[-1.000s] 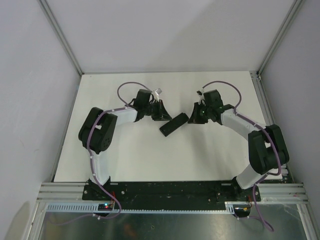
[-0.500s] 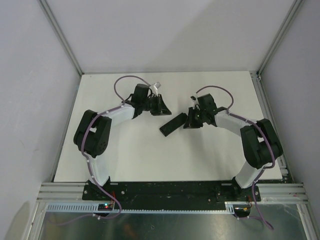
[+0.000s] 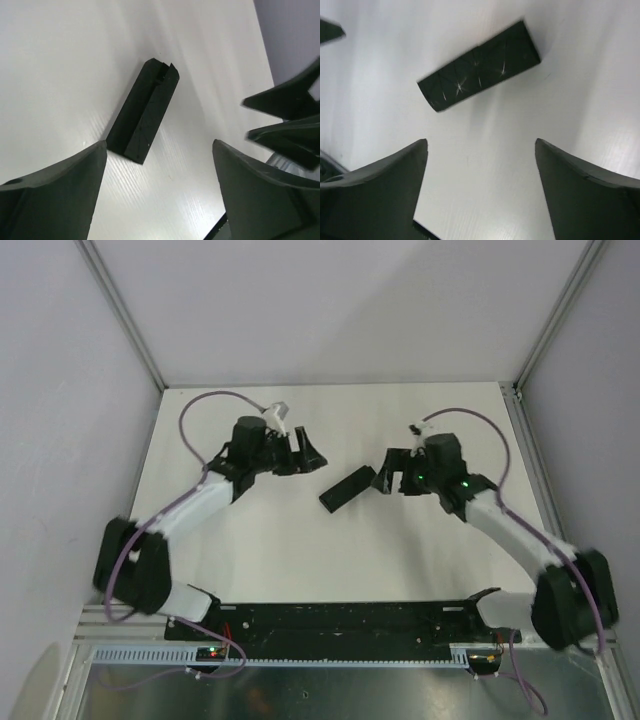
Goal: Organize the sunglasses
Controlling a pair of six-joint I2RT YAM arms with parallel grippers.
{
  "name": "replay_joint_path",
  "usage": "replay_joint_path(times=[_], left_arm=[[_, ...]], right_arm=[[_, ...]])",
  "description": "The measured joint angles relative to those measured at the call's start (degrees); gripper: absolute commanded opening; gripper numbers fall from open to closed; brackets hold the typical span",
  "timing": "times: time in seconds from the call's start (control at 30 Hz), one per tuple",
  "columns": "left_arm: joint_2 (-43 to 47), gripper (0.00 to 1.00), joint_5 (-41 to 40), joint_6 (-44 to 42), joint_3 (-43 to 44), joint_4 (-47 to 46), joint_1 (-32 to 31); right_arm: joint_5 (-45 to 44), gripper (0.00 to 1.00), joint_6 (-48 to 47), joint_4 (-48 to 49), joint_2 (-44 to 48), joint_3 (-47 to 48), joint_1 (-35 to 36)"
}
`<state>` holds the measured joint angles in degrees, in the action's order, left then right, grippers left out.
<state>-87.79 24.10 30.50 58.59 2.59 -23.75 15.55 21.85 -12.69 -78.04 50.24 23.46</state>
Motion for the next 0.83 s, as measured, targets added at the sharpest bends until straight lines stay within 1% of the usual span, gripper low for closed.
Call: replay_joint_path(times=[0.07,0.17,0.27,0.37,0.5,0.63,0.73,0.83], left_arm=[[7.3,0.99,-3.5,-0.4,-3.8,0.5,0.2],[19.0,1.0,-8.9,-1.2,-9.0,0.8,0.6],[29.0,1.0,-13.6,-2.2,-12.9,1.2,1.2],[38.7,1.0,-18.9,-3.2,-16.1,2.3,1.6],[50.1,0.99,-25.0,-4.2,-20.0,3.7,1.8],[57.9,1.0,-28.3,-4.7,-23.0,5.2,1.8],[61.3,1.0,-29.1,-4.9,-24.1,6.0,1.8],[61.6,1.0,-28.9,-5.1,-24.1,6.9,1.8]], right_arm=[[-2.5,0.99,-0.7,0.0,8.3,-1.8,-0.9],[-7.5,0.99,-1.3,-0.6,20.7,-4.1,-2.4],[-13.8,0.99,-1.9,-2.5,30.1,-4.9,-3.3],[-19.9,0.99,-2.1,-4.7,37.5,-5.7,-3.3],[-27.0,0.99,-1.9,-7.3,44.5,-7.2,-3.5],[-32.2,0.99,-1.4,-9.9,48.4,-8.1,-3.5],[-34.1,0.99,-1.1,-11.2,49.2,-8.2,-3.5],[-34.8,0.99,-0.9,-12.2,49.7,-8.2,-3.5]])
